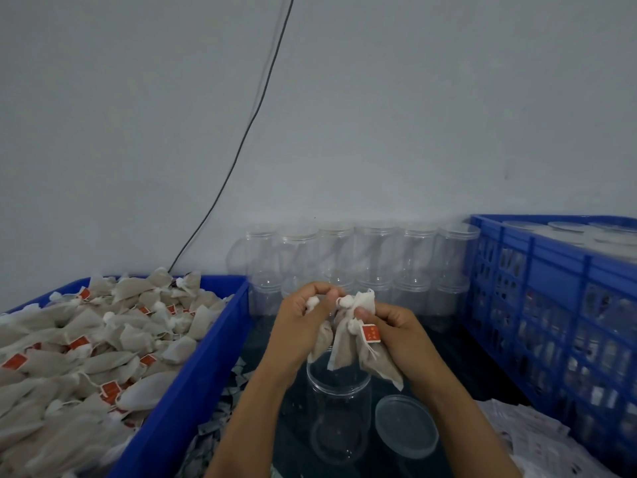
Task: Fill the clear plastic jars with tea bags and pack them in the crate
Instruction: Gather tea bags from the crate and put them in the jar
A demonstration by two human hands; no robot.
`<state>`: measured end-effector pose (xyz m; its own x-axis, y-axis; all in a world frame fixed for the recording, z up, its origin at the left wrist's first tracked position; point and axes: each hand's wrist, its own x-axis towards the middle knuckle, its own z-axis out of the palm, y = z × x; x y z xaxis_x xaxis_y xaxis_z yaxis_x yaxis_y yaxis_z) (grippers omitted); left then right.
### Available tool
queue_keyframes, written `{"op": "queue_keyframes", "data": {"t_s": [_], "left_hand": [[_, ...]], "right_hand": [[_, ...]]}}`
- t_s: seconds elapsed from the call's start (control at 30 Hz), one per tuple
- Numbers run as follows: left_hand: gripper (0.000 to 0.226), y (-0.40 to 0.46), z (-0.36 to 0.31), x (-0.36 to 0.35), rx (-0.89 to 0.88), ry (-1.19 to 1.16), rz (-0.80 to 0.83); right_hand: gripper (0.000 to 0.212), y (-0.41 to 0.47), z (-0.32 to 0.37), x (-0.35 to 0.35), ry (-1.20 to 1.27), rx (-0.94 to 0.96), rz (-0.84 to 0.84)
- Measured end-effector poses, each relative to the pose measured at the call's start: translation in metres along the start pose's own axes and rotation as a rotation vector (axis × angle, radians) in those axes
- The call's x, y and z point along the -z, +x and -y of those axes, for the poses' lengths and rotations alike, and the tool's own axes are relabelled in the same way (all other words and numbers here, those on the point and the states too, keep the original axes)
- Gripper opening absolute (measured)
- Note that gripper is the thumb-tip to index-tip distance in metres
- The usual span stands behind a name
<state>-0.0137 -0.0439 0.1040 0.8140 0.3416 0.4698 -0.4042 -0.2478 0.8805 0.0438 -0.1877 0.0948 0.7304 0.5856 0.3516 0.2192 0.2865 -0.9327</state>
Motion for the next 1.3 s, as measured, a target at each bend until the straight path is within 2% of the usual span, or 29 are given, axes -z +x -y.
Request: {"op": "queue_keyframes", "data": {"t_s": [0.27,0.4,0.47,0.53,0.6,0.77,0.93,1.03,1.17,1.3], "left_hand": [[0.028,-0.009,0.002,-0.004,-0.051,0.016,-0.004],[0.016,-0.01,0.002,-0.005,-0.026,-0.022,-0.097],[0.007,-0.01,0.004,-0.004,-0.033,0.016,-0.158],[0.007,-0.011,0.007,-0.002,-0.039,0.091,-0.202],[0.008,-0.011,0.008,0.0,-0.009,0.149,-0.185],[0.014,-0.011,0.01,0.002,0.092,0.705,0.021],[0.017,-0.013,0.008,-0.001,0.147,0.93,0.143],[0.009,-0.014,0.005,0.002,0.124,0.894,0.112],[0.016,-0.012,0.0,0.002,0.033,0.619,-0.051],[0.003,-0.014,-0.004,-0.006,-0.014,0.45,-0.07]], "right_hand": [[0.027,0.0,0.0,0.0,-0.066,-0.007,0.005],[0.029,-0.001,0.0,-0.001,-0.128,0.014,0.032],[0.027,0.001,0.001,0.0,-0.136,0.029,-0.005],[0.019,0.001,0.004,0.001,-0.141,0.061,-0.076],[0.014,0.001,0.009,0.005,-0.147,0.107,-0.158],[0.018,0.001,0.012,0.021,-0.3,0.137,-0.282],[0.02,0.002,0.001,0.02,-0.399,0.064,-0.239],[0.022,0.002,-0.006,0.018,-0.433,0.035,-0.214],[0.017,0.002,-0.004,0.014,-0.403,0.049,-0.166],[0.013,0.001,-0.002,0.009,-0.403,0.081,-0.058]]}}
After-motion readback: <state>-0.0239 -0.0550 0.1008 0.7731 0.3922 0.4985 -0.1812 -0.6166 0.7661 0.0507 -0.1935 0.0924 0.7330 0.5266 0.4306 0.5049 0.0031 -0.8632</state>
